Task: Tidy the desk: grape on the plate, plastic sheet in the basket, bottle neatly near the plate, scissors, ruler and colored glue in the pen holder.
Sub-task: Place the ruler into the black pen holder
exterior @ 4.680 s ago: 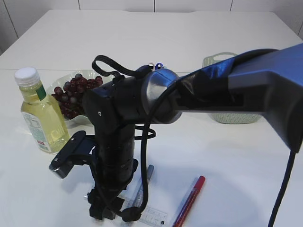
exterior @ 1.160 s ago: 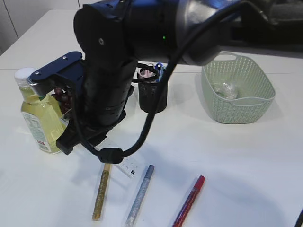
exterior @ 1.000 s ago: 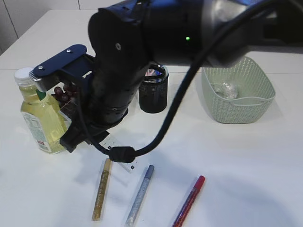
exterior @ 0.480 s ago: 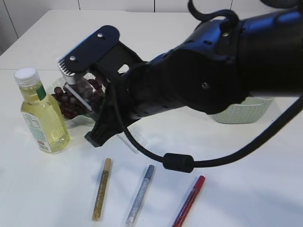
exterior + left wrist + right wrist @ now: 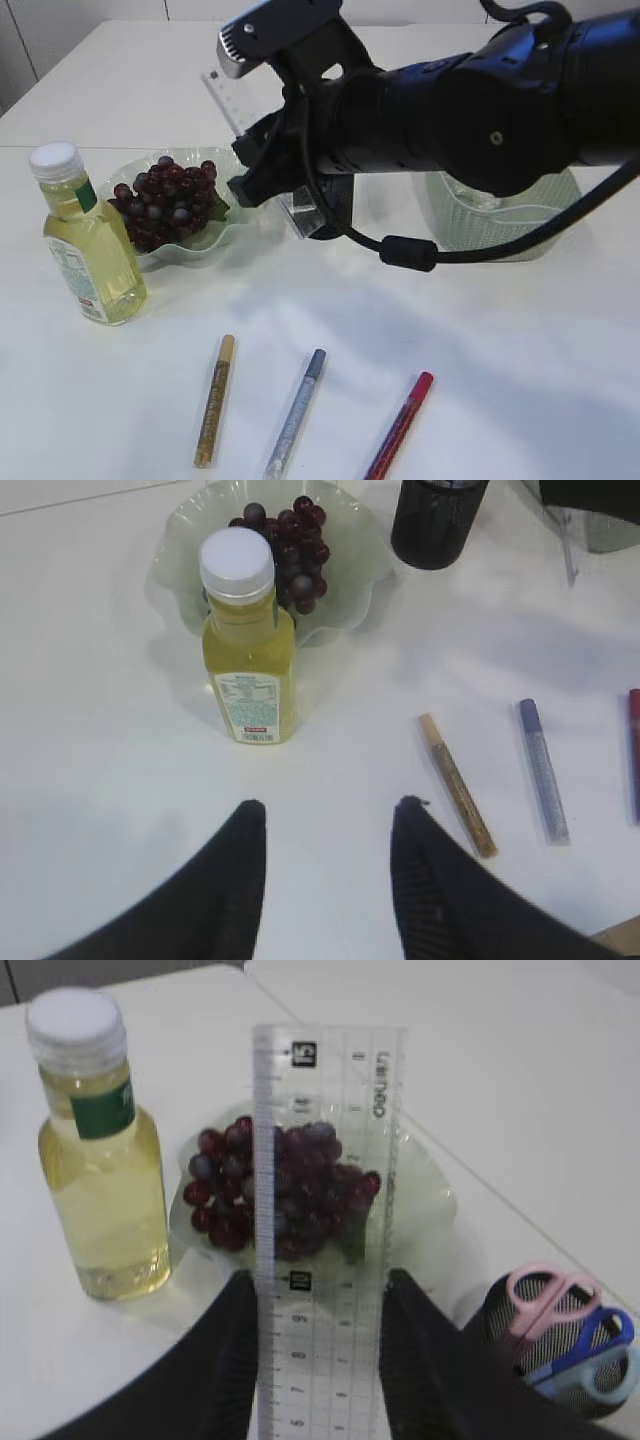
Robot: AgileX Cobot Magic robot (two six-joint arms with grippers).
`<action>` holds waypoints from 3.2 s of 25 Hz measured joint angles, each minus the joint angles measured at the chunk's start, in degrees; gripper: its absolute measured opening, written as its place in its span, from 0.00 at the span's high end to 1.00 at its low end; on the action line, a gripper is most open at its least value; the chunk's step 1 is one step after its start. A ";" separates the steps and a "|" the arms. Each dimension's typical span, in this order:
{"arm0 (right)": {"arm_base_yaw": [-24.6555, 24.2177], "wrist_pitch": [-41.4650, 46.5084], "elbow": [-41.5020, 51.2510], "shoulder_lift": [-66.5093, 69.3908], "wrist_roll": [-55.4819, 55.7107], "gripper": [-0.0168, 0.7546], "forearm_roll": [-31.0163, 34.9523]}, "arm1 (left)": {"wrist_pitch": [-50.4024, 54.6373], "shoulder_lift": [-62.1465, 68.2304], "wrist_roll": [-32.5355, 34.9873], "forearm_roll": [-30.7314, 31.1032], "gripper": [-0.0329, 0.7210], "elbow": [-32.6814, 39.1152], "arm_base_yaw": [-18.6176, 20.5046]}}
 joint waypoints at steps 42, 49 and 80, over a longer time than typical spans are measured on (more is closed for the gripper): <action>-12.69 -29.82 -13.98 22.81 -5.93 0.60 10.79 | -8.08 0.00 0.00 0.00 0.55 0.00 0.00; -12.83 -29.82 -14.11 24.73 -6.01 0.60 11.41 | -9.20 0.00 0.00 0.00 0.55 0.00 0.00; -12.88 -29.90 -14.11 24.73 -4.73 0.60 11.88 | -9.20 0.00 0.00 0.00 0.55 0.00 0.00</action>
